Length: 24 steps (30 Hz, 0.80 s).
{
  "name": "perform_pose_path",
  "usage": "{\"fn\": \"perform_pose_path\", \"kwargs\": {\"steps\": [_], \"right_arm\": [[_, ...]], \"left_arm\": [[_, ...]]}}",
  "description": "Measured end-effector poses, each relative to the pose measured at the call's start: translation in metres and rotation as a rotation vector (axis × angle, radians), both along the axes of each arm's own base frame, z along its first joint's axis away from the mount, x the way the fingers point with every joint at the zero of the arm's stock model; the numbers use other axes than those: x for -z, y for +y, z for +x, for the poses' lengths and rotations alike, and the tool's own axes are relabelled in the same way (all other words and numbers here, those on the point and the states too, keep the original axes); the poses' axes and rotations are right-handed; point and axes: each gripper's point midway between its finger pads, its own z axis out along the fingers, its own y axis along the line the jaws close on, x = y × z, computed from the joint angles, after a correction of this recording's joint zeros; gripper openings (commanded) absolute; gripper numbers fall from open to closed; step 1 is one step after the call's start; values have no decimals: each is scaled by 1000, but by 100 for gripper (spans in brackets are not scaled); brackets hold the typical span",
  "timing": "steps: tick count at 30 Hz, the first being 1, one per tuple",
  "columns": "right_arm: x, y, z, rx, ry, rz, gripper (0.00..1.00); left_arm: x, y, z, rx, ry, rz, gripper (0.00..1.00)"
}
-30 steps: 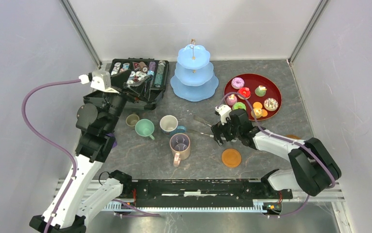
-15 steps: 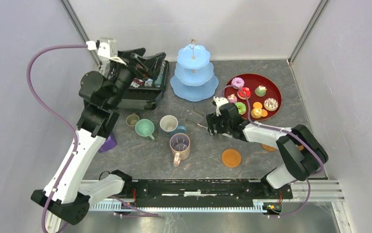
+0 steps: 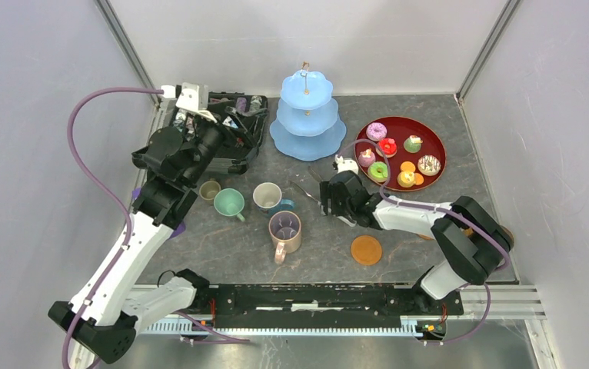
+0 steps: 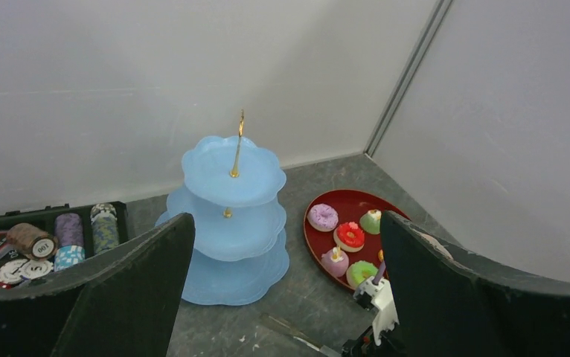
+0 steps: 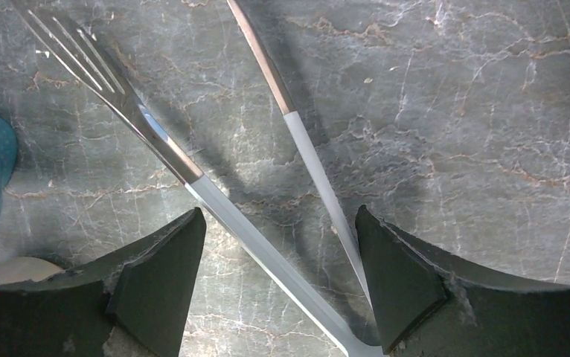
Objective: Serve the afternoon tea
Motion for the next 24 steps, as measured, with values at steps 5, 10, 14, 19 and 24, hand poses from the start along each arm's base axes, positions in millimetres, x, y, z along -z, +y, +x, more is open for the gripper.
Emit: {"fn": "perform_pose_path", "kwargs": {"steps": [5,10,14,19,24], "right_arm": [[1,7,-9,-11,-26,-30,85],[3,1,-11,0,-48,-84,86],[7,-10,-14,32,-38,-130,73],[9,-12,-19,67,-30,-135,66],[13,-4,-30,65,-11,-138,66]], "left_arm": [[12,3,1,-26,6,32,100],[5,8,-2,-39,-21,34,100],[2,9,-4,-39,-30,31,100],[1,10,-7,-37,-36,28,100],[1,8,-10,-29,-39,25,100]]}}
